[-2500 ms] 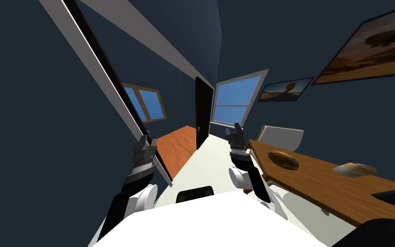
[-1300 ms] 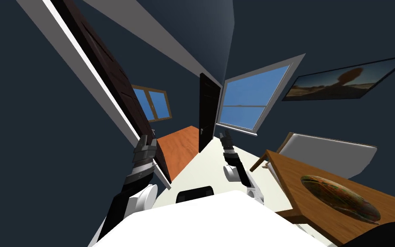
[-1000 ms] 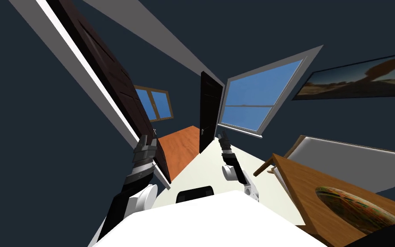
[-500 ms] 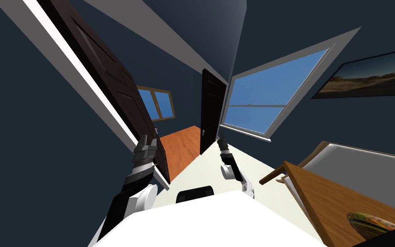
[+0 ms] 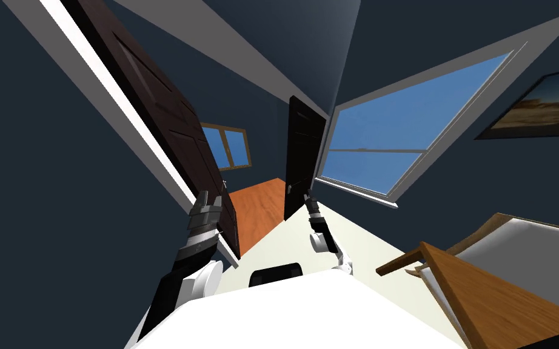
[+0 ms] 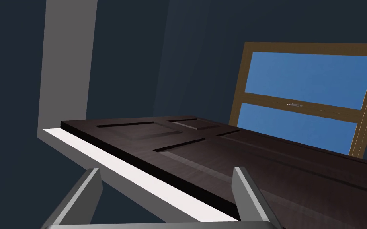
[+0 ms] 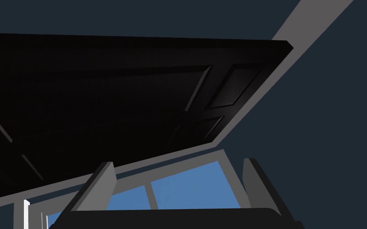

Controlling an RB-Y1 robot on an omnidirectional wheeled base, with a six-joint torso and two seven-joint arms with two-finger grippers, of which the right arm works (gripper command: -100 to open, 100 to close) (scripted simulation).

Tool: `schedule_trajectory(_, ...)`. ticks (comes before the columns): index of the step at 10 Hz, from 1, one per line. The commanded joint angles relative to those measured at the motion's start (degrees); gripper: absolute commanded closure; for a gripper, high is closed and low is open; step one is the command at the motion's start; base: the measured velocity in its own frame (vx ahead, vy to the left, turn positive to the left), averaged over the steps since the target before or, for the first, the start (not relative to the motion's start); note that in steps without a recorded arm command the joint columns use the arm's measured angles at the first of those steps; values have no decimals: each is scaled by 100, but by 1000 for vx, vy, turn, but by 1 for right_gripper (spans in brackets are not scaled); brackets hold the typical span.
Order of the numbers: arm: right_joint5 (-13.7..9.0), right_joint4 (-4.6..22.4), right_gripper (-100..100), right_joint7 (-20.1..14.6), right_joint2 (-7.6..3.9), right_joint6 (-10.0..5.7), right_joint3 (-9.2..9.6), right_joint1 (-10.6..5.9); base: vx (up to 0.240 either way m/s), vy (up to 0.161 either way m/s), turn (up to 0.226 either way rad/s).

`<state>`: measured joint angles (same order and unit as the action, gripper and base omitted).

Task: Push the door open

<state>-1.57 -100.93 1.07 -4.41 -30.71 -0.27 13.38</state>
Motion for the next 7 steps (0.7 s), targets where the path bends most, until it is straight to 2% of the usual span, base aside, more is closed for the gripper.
schedule_trajectory(1, -13, 160, -100, -26, -28, -41, -6, -44, 39, -84, 66)
schedule_trajectory(3, -30, 568, -100, -58, -56, -138, 10, -188, 58, -80, 126)
schedule_trajectory(4, -38, 713, -100, -74, -69, -187, 19, -262, 70, -115, 128)
schedule_trajectory(5, -38, 776, -100, -74, -69, -187, 19, -262, 44, -86, 83)
schedule_trajectory(7, -55, 1154, -100, -107, -92, -286, 36, -411, 37, -83, 157)
